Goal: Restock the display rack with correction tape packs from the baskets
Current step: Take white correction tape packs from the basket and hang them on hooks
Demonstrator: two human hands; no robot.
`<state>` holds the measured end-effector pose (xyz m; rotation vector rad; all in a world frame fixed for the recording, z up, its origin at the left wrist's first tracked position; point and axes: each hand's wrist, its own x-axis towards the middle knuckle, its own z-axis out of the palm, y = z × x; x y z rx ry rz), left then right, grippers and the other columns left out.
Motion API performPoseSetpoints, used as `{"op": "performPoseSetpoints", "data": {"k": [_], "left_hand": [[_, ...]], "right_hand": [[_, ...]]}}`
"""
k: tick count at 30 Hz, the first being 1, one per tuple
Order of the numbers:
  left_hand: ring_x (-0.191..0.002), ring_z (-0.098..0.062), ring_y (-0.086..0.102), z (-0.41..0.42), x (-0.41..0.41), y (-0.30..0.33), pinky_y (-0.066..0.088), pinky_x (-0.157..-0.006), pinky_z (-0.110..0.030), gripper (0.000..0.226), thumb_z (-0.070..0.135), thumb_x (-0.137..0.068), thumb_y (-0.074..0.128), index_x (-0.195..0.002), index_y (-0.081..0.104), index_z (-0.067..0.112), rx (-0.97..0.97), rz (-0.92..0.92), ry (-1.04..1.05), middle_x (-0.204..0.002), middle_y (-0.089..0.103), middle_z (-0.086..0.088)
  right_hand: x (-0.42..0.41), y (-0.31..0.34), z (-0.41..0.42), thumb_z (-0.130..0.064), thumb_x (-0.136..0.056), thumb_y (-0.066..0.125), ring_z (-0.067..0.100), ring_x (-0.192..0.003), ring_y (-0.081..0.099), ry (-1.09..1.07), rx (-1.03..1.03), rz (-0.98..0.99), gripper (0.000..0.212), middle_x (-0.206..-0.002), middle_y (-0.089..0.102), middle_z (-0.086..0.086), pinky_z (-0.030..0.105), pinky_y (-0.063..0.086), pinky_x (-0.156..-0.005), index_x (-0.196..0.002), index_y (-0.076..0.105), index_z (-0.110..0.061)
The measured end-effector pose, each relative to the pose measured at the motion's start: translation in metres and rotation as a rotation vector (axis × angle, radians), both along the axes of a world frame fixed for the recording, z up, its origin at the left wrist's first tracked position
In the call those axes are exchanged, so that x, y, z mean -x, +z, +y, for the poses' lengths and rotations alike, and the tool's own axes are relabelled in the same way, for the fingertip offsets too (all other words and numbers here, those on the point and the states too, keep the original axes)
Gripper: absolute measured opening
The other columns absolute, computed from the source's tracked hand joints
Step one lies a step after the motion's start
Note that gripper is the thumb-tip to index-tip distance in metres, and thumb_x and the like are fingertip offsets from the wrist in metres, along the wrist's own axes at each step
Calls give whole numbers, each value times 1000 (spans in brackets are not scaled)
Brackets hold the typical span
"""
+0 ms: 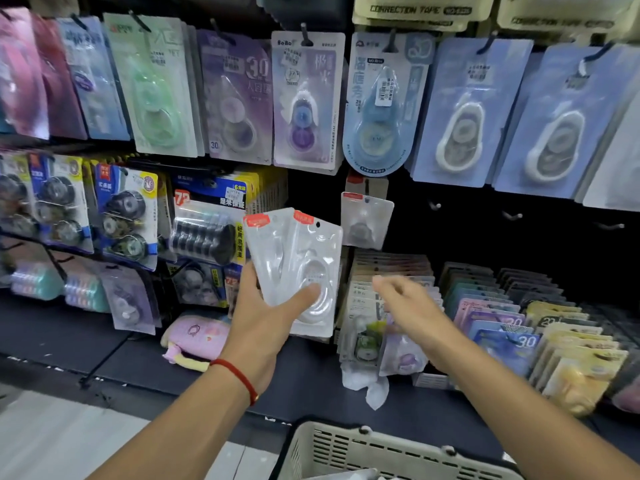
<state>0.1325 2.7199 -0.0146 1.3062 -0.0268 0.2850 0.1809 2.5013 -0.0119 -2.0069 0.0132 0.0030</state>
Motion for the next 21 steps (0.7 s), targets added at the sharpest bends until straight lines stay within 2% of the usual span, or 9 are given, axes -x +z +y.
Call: {"op": "performPoseSetpoints", "data": {"k": [2, 4, 5, 7, 11, 14, 16, 19, 21], "left_hand": [[-118, -17, 72, -8, 0, -2, 54, -107, -52, 82, 24, -65, 93, -136, 55, 35, 11, 24, -46, -125, 75, 7], [-115, -21, 74, -17, 0, -3, 58, -101, -53, 82, 23, -64, 94, -135, 54, 33, 27, 54, -89, -125, 76, 3], [-113, -22, 75, -21, 0, -3, 61, -96, -51, 82, 22, -63, 94, -134, 54, 33, 37, 69, -109, -124, 76, 1], [-109, -24, 76, -30, 0, -2, 65, -85, -47, 79, 22, -64, 93, -132, 53, 33, 72, 91, -145, -123, 77, -1], [-110, -29, 76, -36, -2, 3, 65, -82, -52, 66, 28, -78, 84, -136, 52, 31, 188, 95, -194, -124, 77, -2], [-115, -28, 74, -33, -8, 4, 62, -88, -59, 50, 27, -90, 76, -135, 54, 28, 217, 52, -101, -127, 75, -1], [-114, -16, 73, -27, -11, 1, 61, -94, -50, 42, 27, -93, 77, -129, 57, 33, 83, -5, 46, -122, 76, 8], [-109, -3, 71, -17, -14, -2, 57, -86, -20, 38, 26, -96, 77, -124, 58, 43, -58, -89, 196, -115, 74, 20], [-110, -4, 71, -11, -15, -5, 58, -85, -21, 39, 25, -96, 77, -126, 58, 41, -38, -93, 224, -117, 74, 18]], "right_hand": [[16, 0, -1, -54, -101, 58, 18, -107, 72, 137, -82, -46, 29, -122, 71, 3, 47, 63, -92, -113, 72, -32], [28, 0, 3, -60, -93, 65, 14, -102, 73, 220, -83, -83, 33, -113, 76, -12, 47, 62, -92, -115, 71, -36], [33, -1, 6, -62, -88, 68, 17, -99, 74, 226, -90, -100, 40, -108, 77, -11, 47, 62, -90, -115, 71, -33], [36, -3, 10, -52, -88, 76, 25, -93, 75, 181, -183, -131, 35, -99, 79, -6, 48, 65, -82, -112, 71, -27], [35, -1, 8, -37, -93, 78, 11, -93, 76, 100, -284, -226, 24, -101, 78, -14, 24, 62, -74, -112, 68, -26], [28, 4, 7, -33, -98, 73, 12, -90, 77, 51, -383, -264, 23, -106, 77, -10, 35, 63, -65, -117, 62, -26], [23, 10, 3, -27, -99, 71, 14, -79, 76, 56, -390, -296, 23, -104, 78, -7, 34, 60, -52, -118, 59, -24], [17, 19, 0, -25, -99, 72, 20, -75, 75, 55, -360, -331, 23, -103, 78, -5, 35, 59, -50, -117, 59, -26], [14, 21, -2, -27, -98, 73, 25, -66, 73, 35, -360, -330, 22, -102, 79, -7, 35, 58, -51, -116, 60, -27]]}}
